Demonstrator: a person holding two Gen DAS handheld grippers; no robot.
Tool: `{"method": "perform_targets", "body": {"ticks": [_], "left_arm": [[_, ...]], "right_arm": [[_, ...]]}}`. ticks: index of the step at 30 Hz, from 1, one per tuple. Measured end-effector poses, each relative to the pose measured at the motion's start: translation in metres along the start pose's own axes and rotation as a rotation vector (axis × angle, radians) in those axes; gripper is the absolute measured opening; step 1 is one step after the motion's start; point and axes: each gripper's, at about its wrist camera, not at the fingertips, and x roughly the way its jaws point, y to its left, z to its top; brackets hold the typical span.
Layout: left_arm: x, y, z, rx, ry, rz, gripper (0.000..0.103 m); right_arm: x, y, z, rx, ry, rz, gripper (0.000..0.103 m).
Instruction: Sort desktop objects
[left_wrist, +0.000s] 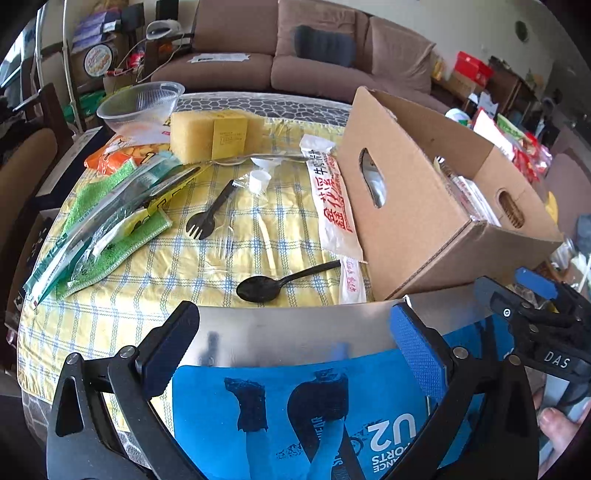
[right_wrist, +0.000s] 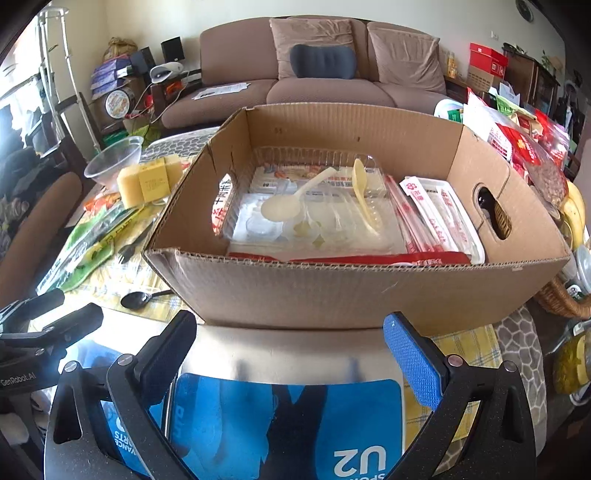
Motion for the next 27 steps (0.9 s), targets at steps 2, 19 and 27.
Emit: {"method": "perform_targets", "body": {"ticks": [2,19,27], "left_arm": [[0.004,-0.002,-0.003,0.011,0.001,0.008,0.103],[0.027,-0.011,-0.011,0.089,-0.001,0.065,0.103],[0.029,-0.014,-0.012,0.105,0.007,0.085,0.103]], "right_arm": [[0.006,0.001,-0.004,0.003,0.008,-0.002,0.103],[0.036,0.006,-0.017,-0.026,0.044,-0.051,0.103],[0.038,0.007,-0.019,-0.028,0.032,-0.054,0.103]]}}
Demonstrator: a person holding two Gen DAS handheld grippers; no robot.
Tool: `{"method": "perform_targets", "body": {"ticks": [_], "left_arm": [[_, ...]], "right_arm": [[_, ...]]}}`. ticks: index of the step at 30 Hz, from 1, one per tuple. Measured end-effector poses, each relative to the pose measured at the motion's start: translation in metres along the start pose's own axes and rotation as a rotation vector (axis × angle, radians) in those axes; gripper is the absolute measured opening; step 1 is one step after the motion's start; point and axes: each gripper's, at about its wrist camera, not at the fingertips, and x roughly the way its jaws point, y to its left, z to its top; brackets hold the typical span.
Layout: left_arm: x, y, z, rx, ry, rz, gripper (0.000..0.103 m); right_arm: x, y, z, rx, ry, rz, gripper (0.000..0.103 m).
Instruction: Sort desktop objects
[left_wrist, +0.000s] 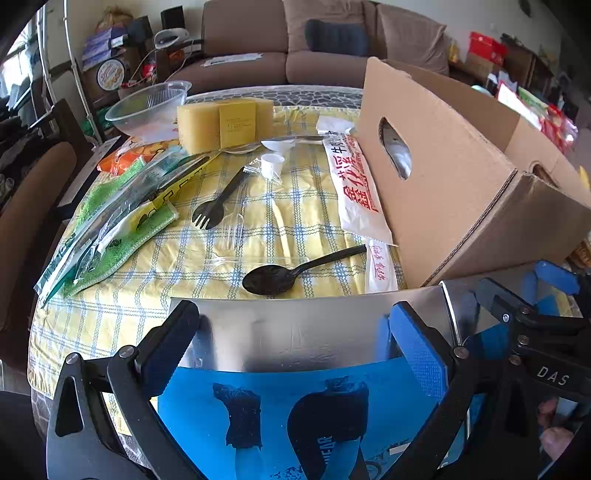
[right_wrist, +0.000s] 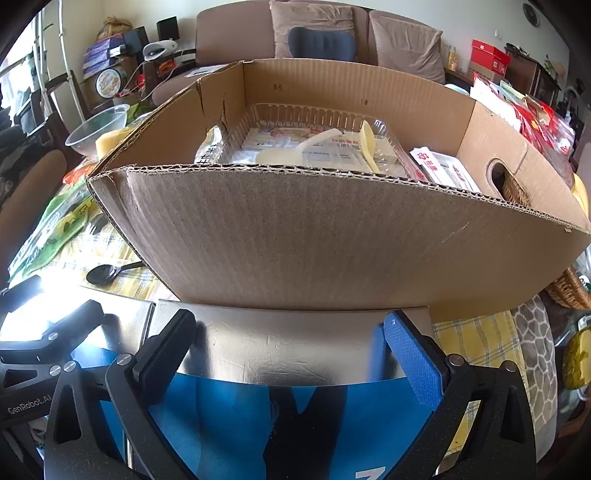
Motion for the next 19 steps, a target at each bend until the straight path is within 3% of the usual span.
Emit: {"method": "perform_targets", "body": {"ticks": [19], "left_arm": [[0.0007,-0.0002,0.0006,0.016,-0.001,-0.013,0.103]], "right_arm": [[0.0009,-0.0006,-0.0007,0.001,-0.004,0.003,0.103]]}}
